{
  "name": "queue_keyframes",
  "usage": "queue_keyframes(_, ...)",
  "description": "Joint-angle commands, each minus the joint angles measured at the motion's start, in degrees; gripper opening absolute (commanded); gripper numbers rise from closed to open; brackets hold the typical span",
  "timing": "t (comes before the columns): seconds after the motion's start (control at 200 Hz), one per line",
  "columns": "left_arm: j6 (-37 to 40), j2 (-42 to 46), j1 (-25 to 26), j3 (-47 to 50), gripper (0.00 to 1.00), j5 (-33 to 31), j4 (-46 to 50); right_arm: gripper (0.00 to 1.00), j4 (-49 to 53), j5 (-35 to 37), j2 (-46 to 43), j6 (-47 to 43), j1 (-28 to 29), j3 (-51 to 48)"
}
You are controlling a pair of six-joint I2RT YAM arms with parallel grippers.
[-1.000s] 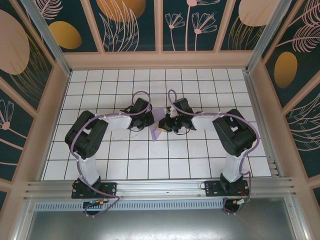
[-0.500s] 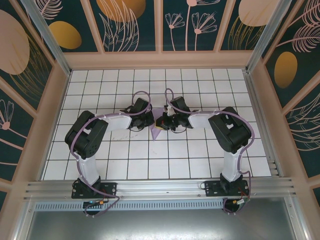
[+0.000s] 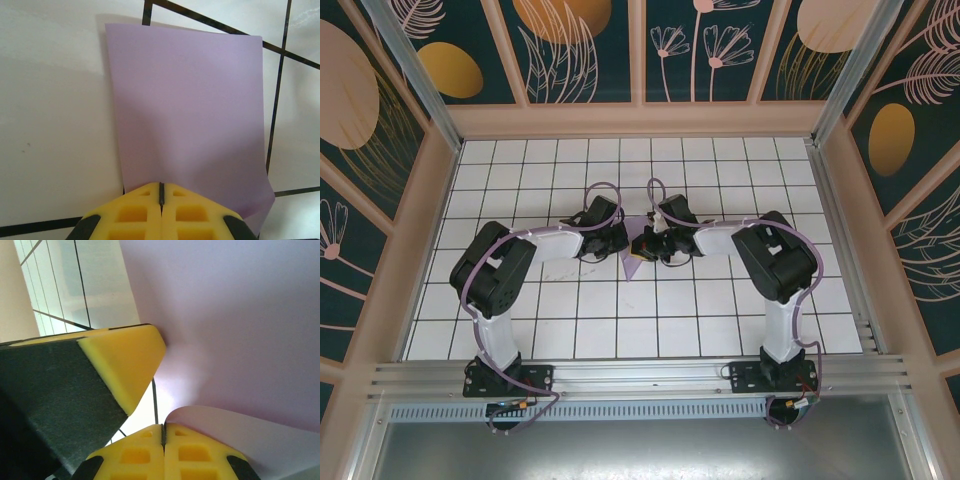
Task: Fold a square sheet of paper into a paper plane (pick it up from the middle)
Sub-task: Third fold the triangle at the center of the table.
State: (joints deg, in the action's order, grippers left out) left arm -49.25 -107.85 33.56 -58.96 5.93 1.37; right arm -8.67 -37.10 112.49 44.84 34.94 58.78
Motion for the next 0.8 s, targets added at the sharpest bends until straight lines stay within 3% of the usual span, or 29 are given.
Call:
queue_keyframes(0.0,0.75,-0.01,0.14,-0.28,0.07,0.04,0.92,0.04,0.32,0.77,1.24,-1.68,0.4,1.56)
queue_keyframes(0.796,0.91,0.07,0.14,-0.08,0.06,0.17,0.74,0.04,1.65,0.61,4.34,-4.06,0.65,3.36)
